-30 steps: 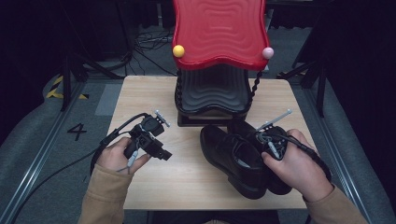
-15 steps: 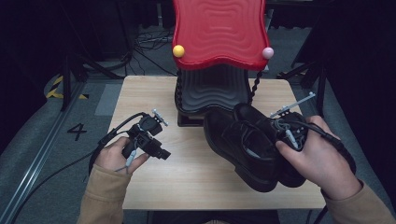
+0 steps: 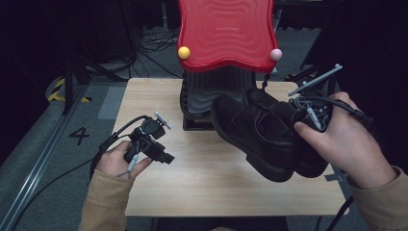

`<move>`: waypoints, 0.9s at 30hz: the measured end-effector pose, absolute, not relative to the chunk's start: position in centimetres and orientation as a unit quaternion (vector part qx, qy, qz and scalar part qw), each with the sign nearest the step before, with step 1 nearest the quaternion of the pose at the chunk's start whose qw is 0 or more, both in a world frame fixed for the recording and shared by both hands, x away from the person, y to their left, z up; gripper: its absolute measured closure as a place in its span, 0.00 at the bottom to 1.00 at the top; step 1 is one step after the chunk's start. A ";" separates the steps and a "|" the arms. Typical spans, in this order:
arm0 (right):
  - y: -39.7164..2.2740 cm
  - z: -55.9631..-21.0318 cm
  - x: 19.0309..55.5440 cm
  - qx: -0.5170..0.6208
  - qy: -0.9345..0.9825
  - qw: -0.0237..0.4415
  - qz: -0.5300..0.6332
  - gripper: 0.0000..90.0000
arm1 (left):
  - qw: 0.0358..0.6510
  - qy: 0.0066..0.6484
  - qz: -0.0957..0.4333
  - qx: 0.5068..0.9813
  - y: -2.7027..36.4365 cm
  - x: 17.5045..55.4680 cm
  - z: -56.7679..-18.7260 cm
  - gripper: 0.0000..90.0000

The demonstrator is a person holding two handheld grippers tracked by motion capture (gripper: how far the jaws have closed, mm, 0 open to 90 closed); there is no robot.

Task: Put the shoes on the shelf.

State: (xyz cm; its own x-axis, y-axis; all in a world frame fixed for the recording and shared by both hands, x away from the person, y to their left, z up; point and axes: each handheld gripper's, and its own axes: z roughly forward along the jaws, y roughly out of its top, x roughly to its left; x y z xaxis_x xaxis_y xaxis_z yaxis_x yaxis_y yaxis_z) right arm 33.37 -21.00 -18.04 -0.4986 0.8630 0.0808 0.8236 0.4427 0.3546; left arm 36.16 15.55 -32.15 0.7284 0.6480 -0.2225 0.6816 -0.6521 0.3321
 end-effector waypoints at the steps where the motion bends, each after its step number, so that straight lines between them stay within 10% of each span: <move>1: -21.0 -17.7 33.4 0.497 0.847 0.060 0.177 0.92 | 0.199 0.366 -0.042 0.908 15.6 36.2 -32.1 0.52; 27: -20.9 -7.3 33.1 0.507 0.836 0.078 0.196 0.92 | 0.209 0.381 -0.049 0.899 16.9 36.4 -32.3 0.52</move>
